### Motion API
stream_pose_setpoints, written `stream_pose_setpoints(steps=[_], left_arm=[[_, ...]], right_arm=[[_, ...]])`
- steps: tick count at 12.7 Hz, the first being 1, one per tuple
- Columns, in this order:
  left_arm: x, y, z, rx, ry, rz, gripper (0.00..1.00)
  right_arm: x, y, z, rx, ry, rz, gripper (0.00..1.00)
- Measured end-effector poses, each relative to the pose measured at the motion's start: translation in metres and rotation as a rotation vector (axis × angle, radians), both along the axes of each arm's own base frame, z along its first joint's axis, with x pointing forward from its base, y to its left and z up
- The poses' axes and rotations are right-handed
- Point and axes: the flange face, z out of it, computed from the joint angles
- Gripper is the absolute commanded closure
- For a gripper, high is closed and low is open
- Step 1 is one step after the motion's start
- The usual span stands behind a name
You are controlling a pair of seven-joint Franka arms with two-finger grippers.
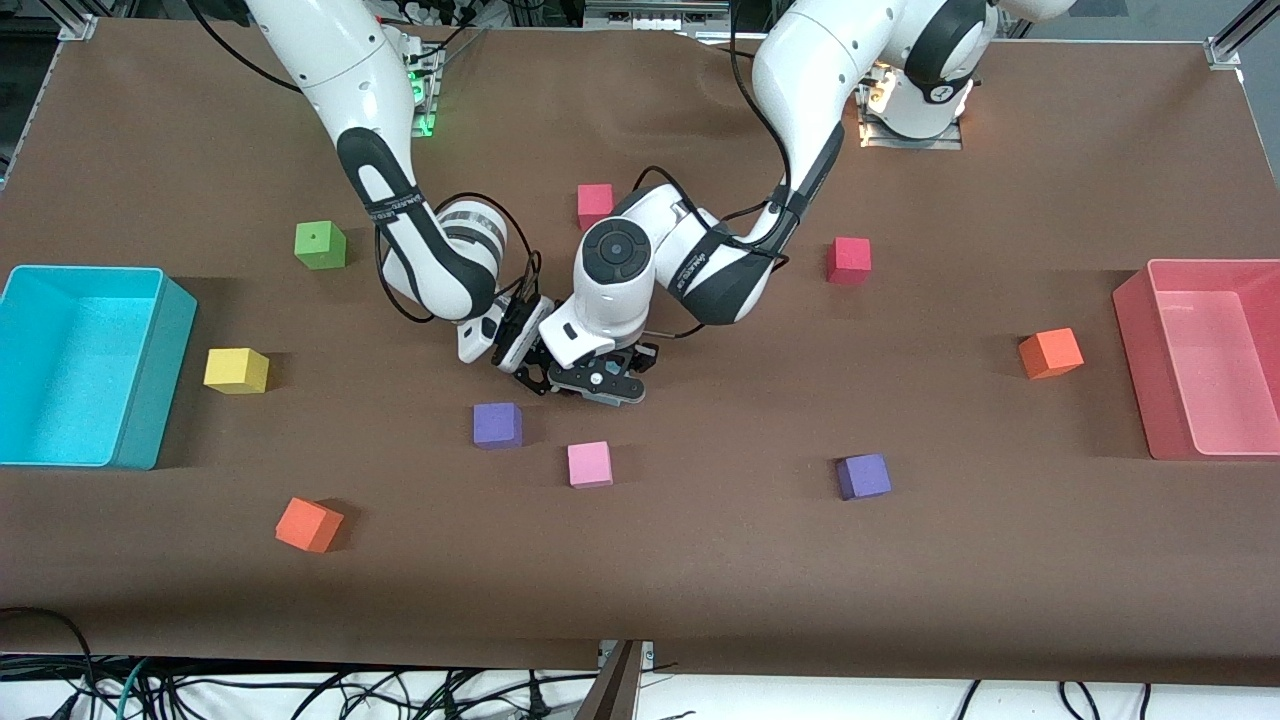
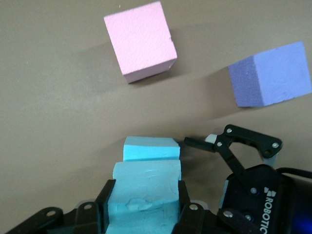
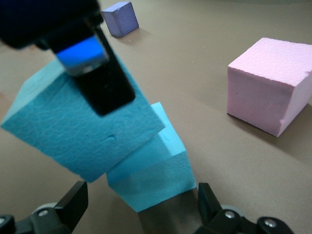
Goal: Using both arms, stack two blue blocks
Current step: 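Lower the cube onto the placed cube and open the left gripper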
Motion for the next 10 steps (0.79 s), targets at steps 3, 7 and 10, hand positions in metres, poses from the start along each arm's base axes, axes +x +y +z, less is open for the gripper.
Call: stream_pose_setpoints(steps=[3, 7, 10], left_arm=[[0.0025, 0.0001, -0.0010, -0.008, -0.014, 0.003, 1.00], [0.0048, 0.0010, -0.0080, -0.009, -0.022, 0.007, 0.98], [0.0048, 0.0010, -0.0086, -0.015, -0.016, 0.011, 0.01]], right_arm=[[0.0000, 0.0000, 0.0000, 0.000, 0.000, 0.000, 0.00], [0.0000, 0.0000, 0.0000, 0.000, 0.000, 0.000, 0.00], [0.0000, 0.0000, 0.0000, 0.000, 0.000, 0.000, 0.00]])
